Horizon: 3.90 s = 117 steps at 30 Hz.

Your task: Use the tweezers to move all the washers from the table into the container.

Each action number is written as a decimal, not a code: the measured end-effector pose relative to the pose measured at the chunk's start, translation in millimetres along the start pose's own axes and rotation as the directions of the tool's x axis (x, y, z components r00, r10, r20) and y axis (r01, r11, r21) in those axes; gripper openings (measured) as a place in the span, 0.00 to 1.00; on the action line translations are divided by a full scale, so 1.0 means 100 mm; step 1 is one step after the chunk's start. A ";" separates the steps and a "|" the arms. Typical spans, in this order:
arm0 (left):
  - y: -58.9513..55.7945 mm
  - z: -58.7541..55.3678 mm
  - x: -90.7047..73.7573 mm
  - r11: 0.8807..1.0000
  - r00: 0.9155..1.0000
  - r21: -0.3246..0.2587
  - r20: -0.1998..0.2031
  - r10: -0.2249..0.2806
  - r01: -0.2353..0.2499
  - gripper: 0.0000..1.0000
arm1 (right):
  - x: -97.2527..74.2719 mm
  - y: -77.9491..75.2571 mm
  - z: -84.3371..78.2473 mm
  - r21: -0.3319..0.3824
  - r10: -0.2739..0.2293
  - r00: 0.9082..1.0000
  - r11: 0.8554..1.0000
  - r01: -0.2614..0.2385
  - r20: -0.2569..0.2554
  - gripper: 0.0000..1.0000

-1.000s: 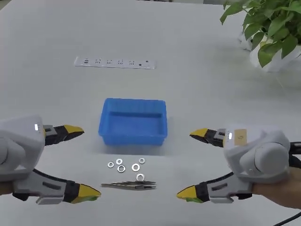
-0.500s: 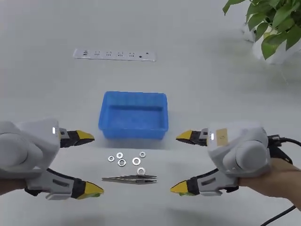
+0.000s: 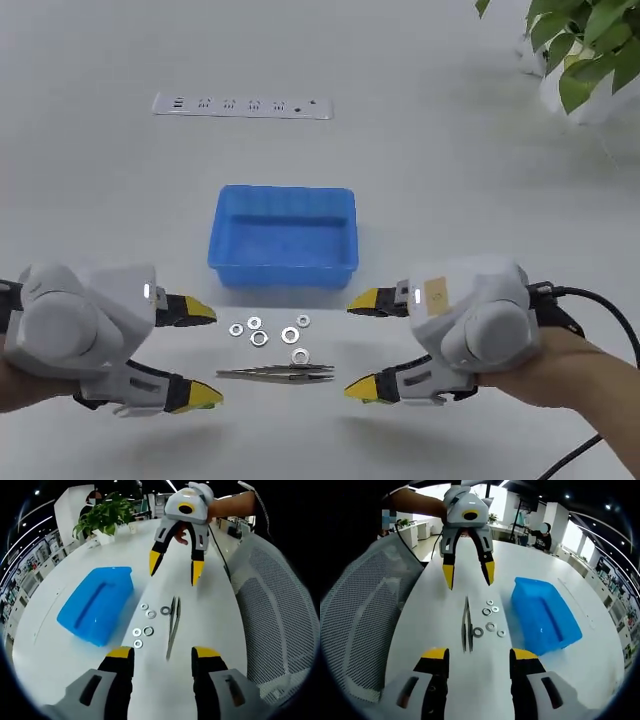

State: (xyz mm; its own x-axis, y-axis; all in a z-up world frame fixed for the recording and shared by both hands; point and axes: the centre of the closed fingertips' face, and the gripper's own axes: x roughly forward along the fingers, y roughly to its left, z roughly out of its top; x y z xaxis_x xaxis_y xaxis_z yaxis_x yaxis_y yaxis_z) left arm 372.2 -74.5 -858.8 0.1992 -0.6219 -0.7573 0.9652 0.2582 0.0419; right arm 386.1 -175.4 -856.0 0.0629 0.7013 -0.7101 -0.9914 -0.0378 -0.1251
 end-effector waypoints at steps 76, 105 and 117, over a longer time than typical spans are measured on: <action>-0.15 0.17 -0.06 0.985 0.991 0.130 -0.087 -0.104 0.115 0.05 | 0.50 0.23 0.16 -0.087 0.130 0.989 0.987 -0.136 -0.071 0.14; -0.17 0.79 -0.30 0.984 0.994 0.158 0.056 -0.090 0.080 0.05 | 0.44 0.19 0.29 -0.053 0.103 0.994 0.993 -0.105 -0.037 0.11; -0.23 1.03 -0.32 0.978 0.991 0.195 0.092 -0.098 0.078 0.05 | 0.43 0.20 0.40 -0.039 0.088 0.996 0.995 -0.087 0.004 0.10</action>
State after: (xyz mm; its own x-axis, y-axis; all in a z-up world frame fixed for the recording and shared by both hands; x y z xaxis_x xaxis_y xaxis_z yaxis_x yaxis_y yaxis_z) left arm 361.2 -137.0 -768.6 0.1189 -0.7094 -0.6947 0.9923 0.0594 0.1091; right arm 364.1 -118.1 -861.4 -0.0247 0.6984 -0.7152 -0.9879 -0.1267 -0.0896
